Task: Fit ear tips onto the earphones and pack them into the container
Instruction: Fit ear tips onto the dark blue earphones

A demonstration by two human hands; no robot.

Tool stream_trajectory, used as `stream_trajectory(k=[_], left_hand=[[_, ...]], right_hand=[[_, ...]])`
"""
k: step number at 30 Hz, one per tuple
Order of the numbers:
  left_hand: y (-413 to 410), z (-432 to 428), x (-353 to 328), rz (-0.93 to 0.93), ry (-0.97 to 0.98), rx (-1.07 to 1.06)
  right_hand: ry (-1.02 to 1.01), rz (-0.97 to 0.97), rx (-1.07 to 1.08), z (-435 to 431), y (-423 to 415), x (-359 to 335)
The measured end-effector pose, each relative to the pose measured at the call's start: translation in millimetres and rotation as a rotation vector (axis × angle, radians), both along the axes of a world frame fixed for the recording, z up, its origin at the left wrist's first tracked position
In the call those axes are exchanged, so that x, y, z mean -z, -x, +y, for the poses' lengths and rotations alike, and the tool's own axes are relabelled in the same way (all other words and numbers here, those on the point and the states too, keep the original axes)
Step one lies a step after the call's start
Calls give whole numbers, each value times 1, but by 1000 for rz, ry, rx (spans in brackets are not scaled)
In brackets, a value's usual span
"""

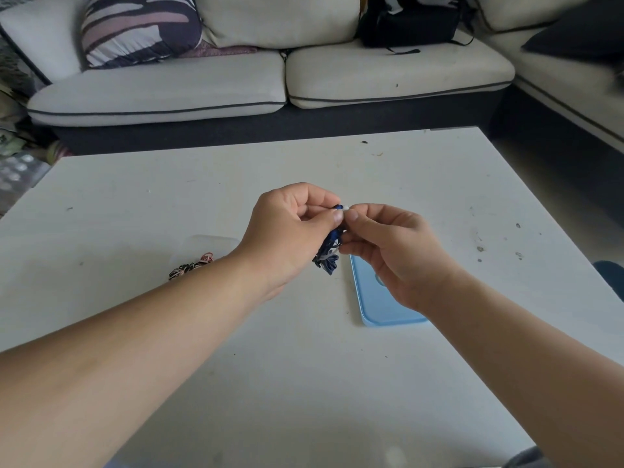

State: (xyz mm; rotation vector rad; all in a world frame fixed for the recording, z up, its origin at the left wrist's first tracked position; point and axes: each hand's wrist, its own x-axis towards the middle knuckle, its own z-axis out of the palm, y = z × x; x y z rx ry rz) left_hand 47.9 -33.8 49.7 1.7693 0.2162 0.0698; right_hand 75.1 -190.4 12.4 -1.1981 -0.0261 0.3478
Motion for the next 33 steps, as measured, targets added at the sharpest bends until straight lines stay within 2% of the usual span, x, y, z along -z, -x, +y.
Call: stream_trajectory(k=[9,12,17,33], left_hand=[[0,0,-1,-6,2,27],[0,2,0,-3,2,26],[-2,3,2,16,6,20],[-3,6,5,60,-2,89]], right_hand=[[28,-31,57,-1,2,-2],[34,-31,41,-1,2,-5],[-55,73,1,-4,-1,-9],[42,67,-122,-15,-7,-2]])
